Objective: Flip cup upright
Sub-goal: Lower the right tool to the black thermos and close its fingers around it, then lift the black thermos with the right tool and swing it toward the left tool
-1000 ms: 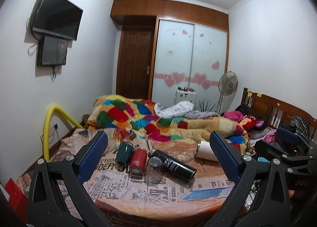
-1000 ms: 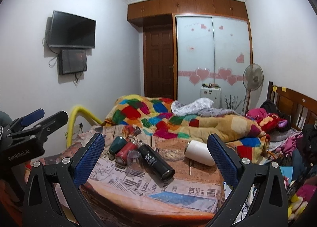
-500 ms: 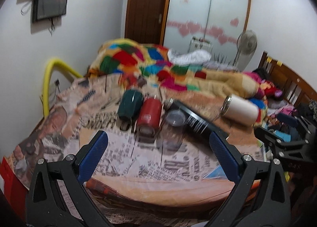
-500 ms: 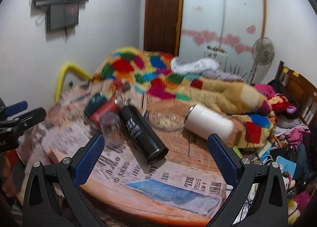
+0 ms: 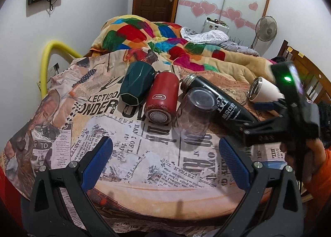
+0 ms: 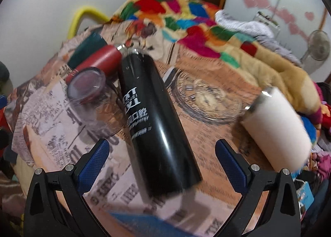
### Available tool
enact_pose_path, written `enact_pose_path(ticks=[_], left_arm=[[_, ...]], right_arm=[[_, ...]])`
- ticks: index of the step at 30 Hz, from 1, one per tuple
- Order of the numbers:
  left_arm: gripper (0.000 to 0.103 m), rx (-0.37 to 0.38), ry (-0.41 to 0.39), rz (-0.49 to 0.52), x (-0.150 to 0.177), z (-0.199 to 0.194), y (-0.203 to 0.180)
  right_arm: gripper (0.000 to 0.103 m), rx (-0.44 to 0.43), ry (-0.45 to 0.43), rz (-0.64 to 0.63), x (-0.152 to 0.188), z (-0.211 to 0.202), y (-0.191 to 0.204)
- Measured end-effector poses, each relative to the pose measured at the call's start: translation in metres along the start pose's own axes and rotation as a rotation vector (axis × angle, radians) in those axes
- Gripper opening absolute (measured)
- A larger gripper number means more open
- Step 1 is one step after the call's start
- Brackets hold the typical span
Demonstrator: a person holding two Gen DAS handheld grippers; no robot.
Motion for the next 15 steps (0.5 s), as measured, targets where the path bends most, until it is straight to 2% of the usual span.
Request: enact_pose_path(ticks=[7, 9, 11, 15], left_arm=[[0.103, 0.0, 0.014, -0.002, 0.002, 0.008, 0.003], [0.103, -0.001, 0.014, 0.001, 0.002, 0.008, 0.003], [0.103, 0.001, 0.014, -0.002, 0.002, 0.008, 0.003], [0.103, -0.001, 0.013, -0.003, 0.002, 0.007, 0.003]], right_arm=[[0.08, -0.087, 0.128, -0.031, 0.001, 0.036, 0.004], [0.07, -0.103, 0.159, -0.039, 0.005, 0.042, 0.004], [0.068, -0.129, 0.188, -0.042, 0.009, 0.047, 0.005], [0.066, -0.124, 0.194, -0.06, 0.011, 0.047, 0.009]])
Point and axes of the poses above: each gripper's, at about its wrist camera, not at the fingertips, and z roughly the way its jaws point, y to its left, x to its underside, the point moved 9 cm from there along z, roughly the way its jaws point, and after that the axes turned 7 degrees about -y, right-handed, at the moved point
